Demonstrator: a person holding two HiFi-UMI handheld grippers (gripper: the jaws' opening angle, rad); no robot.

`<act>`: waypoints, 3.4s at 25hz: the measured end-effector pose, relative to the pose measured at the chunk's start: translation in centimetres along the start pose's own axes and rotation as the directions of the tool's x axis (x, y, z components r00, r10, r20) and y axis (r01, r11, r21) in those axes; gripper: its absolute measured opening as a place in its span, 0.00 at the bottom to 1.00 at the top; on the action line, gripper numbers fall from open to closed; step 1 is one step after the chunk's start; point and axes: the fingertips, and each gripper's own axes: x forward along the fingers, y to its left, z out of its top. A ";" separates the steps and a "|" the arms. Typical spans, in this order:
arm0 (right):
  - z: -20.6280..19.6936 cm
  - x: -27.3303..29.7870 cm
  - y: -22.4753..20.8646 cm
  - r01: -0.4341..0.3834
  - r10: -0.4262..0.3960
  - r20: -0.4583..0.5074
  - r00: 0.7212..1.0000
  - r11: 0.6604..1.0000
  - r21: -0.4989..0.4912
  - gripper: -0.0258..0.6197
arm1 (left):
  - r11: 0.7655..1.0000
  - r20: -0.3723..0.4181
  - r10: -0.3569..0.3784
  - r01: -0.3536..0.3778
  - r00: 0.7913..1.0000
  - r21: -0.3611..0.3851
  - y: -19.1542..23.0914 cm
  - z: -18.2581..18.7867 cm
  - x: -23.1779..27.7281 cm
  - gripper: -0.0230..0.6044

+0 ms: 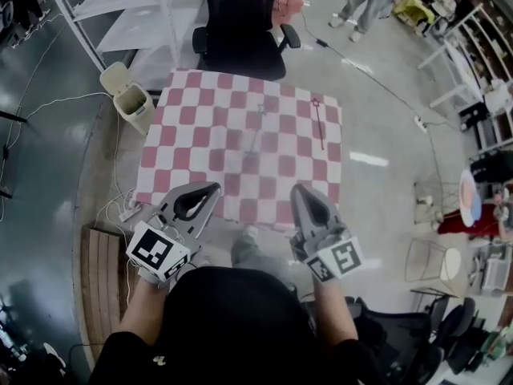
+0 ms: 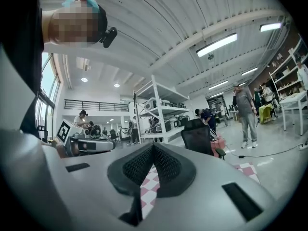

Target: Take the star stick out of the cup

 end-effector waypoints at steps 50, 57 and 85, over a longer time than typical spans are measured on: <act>-16.2 21.4 -17.1 -0.105 0.184 -0.354 0.917 0.967 0.232 0.25 | 0.943 -0.233 0.273 -0.307 0.933 -0.126 9.3 -4.6 6.5 0.10; -17.5 23.6 -17.2 -0.105 0.203 -0.369 0.907 0.958 0.267 0.27 | 0.929 -0.256 0.301 -0.343 0.919 -0.139 10.3 -5.4 5.4 0.10; -5.4 20.5 -15.0 -0.129 0.157 -0.195 0.968 0.980 0.153 0.09 | 0.968 -0.136 0.216 -0.230 0.967 -0.100 10.2 -2.7 6.3 0.10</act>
